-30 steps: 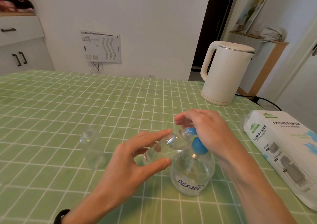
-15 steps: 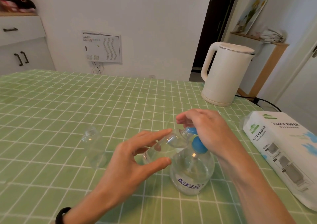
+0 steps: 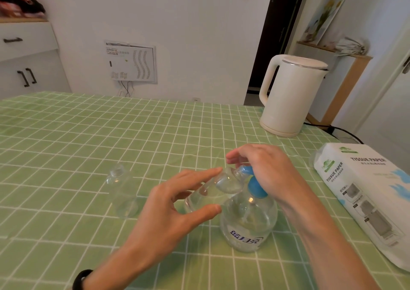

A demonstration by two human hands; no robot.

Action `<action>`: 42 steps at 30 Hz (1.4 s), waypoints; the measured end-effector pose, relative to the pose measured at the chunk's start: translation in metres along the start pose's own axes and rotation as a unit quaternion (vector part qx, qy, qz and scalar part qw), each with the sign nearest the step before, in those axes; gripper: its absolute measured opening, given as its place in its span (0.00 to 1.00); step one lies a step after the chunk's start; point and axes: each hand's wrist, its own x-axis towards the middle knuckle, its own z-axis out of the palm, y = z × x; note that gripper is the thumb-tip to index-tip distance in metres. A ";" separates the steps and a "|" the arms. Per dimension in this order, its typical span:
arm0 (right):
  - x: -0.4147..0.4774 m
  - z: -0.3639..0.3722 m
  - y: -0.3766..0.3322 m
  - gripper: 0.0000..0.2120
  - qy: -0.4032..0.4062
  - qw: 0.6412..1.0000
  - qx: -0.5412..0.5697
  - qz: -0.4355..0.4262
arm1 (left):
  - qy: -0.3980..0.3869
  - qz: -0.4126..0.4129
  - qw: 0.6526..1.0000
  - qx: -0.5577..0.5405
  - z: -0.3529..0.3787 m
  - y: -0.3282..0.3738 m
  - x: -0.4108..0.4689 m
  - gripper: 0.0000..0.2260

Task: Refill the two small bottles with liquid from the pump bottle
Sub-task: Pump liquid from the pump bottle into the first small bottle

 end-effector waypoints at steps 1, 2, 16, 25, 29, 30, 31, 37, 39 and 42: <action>0.000 -0.001 -0.001 0.16 0.003 1.000 0.003 -0.002 | 0.000 -0.001 1.000 -0.003 0.000 0.000 0.000 0.25; 0.000 -0.001 -0.002 0.16 0.005 1.000 0.004 -0.005 | 0.000 0.000 1.000 -0.004 0.000 0.000 0.000 0.25; 0.000 0.001 0.002 0.15 -0.018 1.000 0.000 0.011 | 0.001 -0.006 1.000 -0.012 0.002 -0.006 -0.001 0.25; 0.001 -0.002 0.000 0.16 0.000 1.000 0.017 -0.006 | 0.003 -0.007 1.000 -0.023 0.002 -0.004 -0.001 0.25; 0.003 -0.001 0.001 0.15 -0.003 1.000 0.014 0.003 | 0.000 -0.003 1.000 -0.013 0.001 -0.006 0.000 0.25; 0.003 -0.001 0.002 0.15 -0.006 1.000 0.015 0.010 | -0.001 0.000 1.000 -0.008 0.001 -0.007 0.000 0.25; 0.002 0.000 0.002 0.14 -0.013 1.000 0.016 0.015 | 0.000 0.000 1.000 -0.004 0.001 -0.008 0.000 0.25; 0.000 0.001 0.003 0.15 -0.014 1.000 0.004 0.001 | 0.000 0.001 1.000 -0.001 0.001 -0.006 -0.001 0.25; 0.001 0.000 0.003 0.15 -0.001 1.000 0.012 -0.007 | 0.000 0.001 1.000 -0.008 0.001 -0.006 -0.001 0.25; 0.002 -0.001 0.002 0.15 0.006 1.000 0.010 -0.015 | 0.003 0.001 1.000 -0.010 0.001 -0.006 -0.001 0.25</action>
